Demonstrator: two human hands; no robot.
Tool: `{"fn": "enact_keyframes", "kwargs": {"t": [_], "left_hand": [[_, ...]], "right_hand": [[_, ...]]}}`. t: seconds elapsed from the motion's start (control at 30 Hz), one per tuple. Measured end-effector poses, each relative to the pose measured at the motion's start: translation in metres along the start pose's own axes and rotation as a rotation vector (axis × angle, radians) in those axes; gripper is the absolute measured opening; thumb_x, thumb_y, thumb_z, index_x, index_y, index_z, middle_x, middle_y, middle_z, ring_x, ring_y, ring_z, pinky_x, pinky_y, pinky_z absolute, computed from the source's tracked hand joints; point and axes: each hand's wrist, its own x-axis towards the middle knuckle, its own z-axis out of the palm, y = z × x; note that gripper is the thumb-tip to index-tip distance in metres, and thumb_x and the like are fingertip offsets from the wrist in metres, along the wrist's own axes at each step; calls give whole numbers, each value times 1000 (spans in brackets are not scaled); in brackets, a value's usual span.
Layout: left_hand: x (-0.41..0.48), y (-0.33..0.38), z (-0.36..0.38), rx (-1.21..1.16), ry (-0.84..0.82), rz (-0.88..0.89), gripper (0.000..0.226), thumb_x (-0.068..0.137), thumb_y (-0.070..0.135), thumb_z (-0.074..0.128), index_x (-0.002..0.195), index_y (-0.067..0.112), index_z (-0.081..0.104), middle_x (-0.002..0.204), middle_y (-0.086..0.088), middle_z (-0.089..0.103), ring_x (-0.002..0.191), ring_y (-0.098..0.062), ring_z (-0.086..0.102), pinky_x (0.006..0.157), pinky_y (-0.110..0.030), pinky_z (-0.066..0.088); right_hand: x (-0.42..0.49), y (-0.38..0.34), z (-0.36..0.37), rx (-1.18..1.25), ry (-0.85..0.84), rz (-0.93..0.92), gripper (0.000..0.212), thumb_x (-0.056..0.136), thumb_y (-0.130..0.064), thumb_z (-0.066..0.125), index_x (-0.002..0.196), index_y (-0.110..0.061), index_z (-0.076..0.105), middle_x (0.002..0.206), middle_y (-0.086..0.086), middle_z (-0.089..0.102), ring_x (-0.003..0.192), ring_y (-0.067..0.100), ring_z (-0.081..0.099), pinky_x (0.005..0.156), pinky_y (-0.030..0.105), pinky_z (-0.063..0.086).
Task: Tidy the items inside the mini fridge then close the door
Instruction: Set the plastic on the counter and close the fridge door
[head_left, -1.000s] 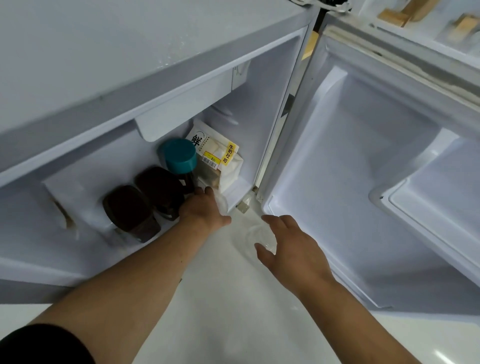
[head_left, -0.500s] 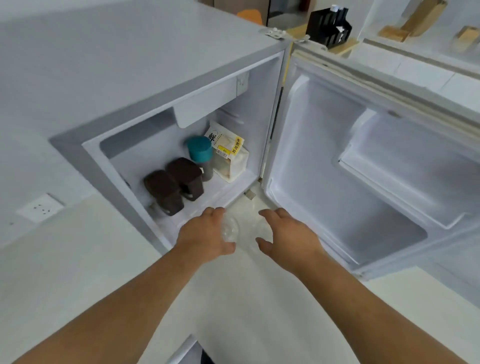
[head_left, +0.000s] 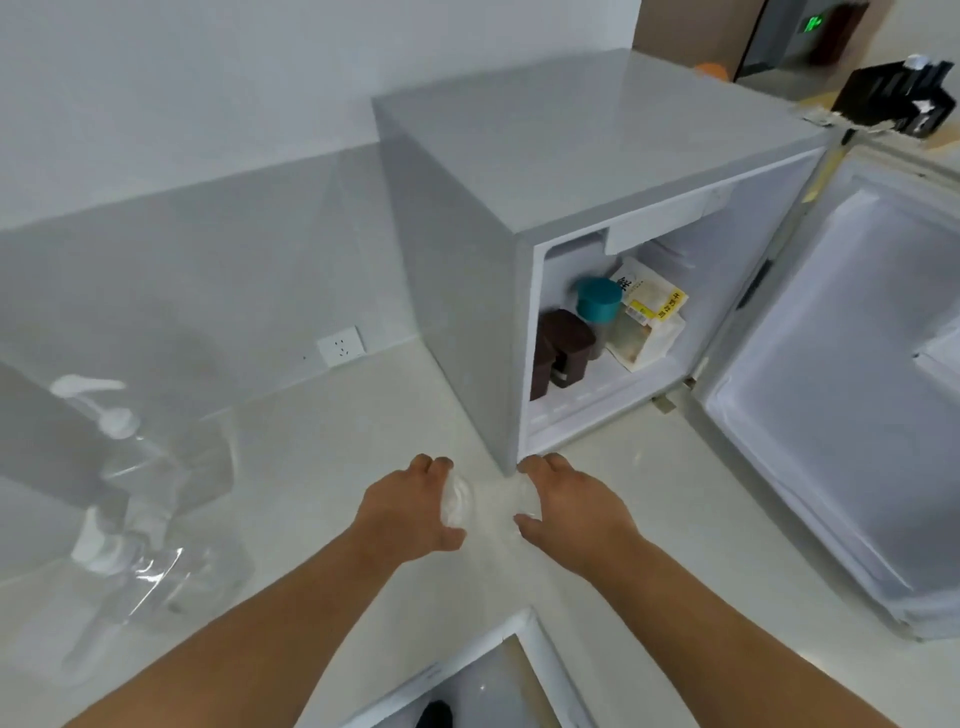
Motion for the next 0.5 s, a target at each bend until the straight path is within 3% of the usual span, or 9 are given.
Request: {"fn": "enact_keyframes", "kwargs": {"t": [0.2,0.5], "left_hand": [[32,-62,31,-19,-46,-34,97,63,71,70,142,28,33,133,1,49,105,-28,66,72,-36,49],[77,-102,66,24,-81,45,99,64,68,70,145,26,32,130,-1,50,98,-28,68,68,-34,46]], "right_hand": [[55,-47,48,-45,-57,32,56,92,-44,64,139,-27,38,129,2,50,96,26,64,70,38,55],[98,-59,94,-95,-149,137,54,91,-42,65,134,-24,38,124,3,49,90,27,63,68,43,58]]}}
